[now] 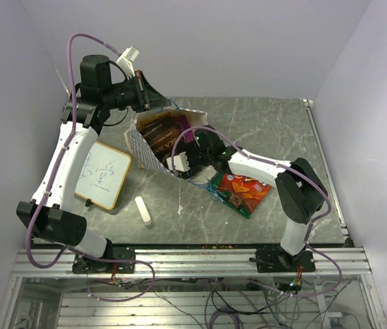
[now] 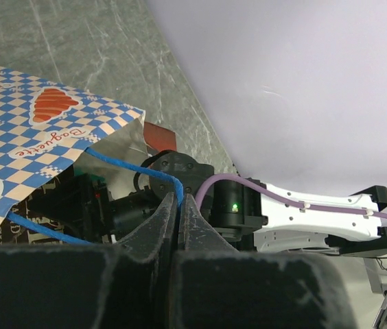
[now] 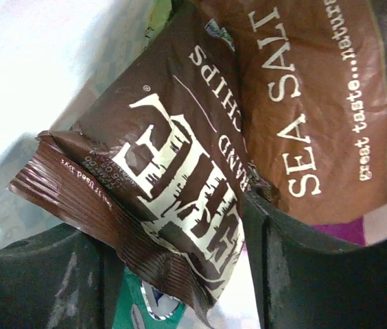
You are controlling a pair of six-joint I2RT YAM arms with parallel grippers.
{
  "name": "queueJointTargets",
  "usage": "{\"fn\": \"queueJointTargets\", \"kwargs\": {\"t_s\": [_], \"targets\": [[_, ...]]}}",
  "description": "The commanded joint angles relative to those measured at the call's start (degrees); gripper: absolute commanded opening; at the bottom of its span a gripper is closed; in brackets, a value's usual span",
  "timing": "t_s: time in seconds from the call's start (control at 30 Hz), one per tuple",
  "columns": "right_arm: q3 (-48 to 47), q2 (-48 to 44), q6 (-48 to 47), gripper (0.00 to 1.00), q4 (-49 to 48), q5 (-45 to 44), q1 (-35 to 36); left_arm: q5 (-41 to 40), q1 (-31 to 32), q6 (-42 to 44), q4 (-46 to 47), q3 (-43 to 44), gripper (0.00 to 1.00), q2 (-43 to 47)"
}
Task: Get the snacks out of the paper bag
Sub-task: Take out the snack from the paper bag.
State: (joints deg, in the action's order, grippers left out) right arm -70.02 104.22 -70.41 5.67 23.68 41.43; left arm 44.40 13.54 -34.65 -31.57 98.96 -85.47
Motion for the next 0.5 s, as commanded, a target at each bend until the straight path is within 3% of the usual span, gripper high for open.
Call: {"fn": "queueJointTargets", "kwargs": {"t_s": [0.0, 0.1, 0.2, 0.47], "targets": [[-0.4, 1.5, -0.1, 0.59, -1.2, 1.4, 0.3, 1.0, 0.4, 0.8, -0.3, 2.3, 0.07, -0.1], [-0.7, 1.2, 1.4, 0.46, -1.6, 1.7, 0.3, 0.5, 0.5, 0.7, -0.3, 2.2, 0.07, -0.1], [0.0, -0.6, 3.9, 0.17, -3.1, 1.5, 0.2, -0.1, 0.5, 0.5, 0.3, 2.2, 0.07, 0.0], [-1.1, -7.0, 6.4, 0.00, 1.6, 0.9, -0.3, -1.1, 0.4, -0.8, 2.8, 1.1, 0.07, 0.5]]}}
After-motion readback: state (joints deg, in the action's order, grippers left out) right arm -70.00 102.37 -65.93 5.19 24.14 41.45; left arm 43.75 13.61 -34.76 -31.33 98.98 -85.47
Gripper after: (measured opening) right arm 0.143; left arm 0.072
